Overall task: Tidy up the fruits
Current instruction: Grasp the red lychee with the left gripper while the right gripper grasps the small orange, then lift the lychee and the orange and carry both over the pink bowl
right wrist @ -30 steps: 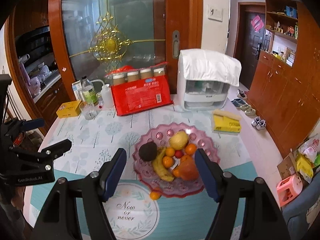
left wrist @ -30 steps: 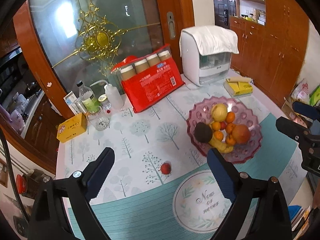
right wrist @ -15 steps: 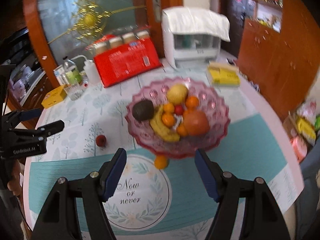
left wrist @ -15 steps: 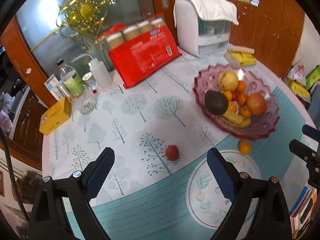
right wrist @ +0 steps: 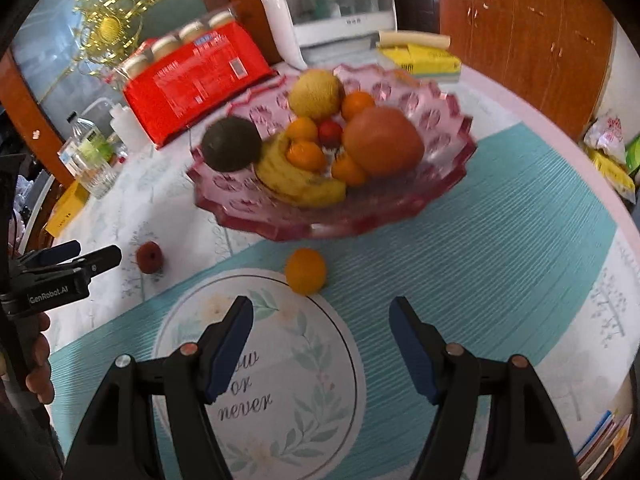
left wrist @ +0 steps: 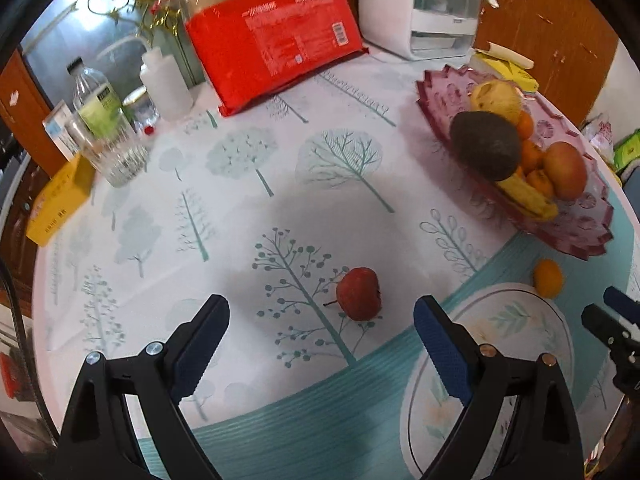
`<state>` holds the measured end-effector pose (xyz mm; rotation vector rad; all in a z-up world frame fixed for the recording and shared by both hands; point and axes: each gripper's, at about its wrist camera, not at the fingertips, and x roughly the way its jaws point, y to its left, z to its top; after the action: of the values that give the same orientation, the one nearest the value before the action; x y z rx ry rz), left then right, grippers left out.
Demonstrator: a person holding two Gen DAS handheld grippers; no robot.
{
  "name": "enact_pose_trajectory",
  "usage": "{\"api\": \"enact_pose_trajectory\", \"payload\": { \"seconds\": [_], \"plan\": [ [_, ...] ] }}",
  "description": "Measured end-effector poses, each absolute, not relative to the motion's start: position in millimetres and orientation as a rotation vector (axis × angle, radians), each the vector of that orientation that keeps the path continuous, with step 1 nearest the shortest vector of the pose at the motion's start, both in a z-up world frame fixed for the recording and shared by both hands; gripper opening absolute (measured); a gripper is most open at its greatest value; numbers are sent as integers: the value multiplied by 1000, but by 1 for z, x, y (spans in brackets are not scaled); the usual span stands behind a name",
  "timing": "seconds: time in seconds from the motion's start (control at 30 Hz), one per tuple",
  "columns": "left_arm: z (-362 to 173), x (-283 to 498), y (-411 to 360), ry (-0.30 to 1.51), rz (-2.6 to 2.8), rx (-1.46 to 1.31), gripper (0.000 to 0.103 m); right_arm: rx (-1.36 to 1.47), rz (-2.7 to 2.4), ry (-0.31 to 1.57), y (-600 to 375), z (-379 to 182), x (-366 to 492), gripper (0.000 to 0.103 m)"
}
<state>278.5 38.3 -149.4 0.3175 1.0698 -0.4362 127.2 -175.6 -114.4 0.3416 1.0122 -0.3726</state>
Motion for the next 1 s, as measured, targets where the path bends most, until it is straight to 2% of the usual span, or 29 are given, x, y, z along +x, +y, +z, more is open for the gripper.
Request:
{"api": "enact_pose_trajectory", "payload": {
  "seconds": [0.23, 0.43, 0.63, 0.73, 0.8, 0.83, 1.0],
  "plan": [
    [-176, 290, 39, 1085, -419, 248, 93, 326, -391, 1009, -172, -141, 144, 70],
    [-181, 291, 33, 1056, -421, 216, 88, 313, -405, 1014, -173, -155, 154, 63],
    [-191, 294, 28, 1067, -407, 208, 72, 276, -413, 1005, -172, -158, 162, 54],
    [-196, 294, 28, 1087, -409, 187, 55, 252, -416, 995, -171, -157, 166, 43],
    [-197, 292, 28, 1089, -408, 180, 44, 234, -411, 998, -169, -158, 168, 30],
    [-198, 290, 28, 1084, -406, 185, 40, 225, -412, 999, -169, -158, 168, 30],
    [-196, 285, 27, 1096, -406, 183, 39, 232, -402, 1002, -169, -158, 168, 30]
  ]
}}
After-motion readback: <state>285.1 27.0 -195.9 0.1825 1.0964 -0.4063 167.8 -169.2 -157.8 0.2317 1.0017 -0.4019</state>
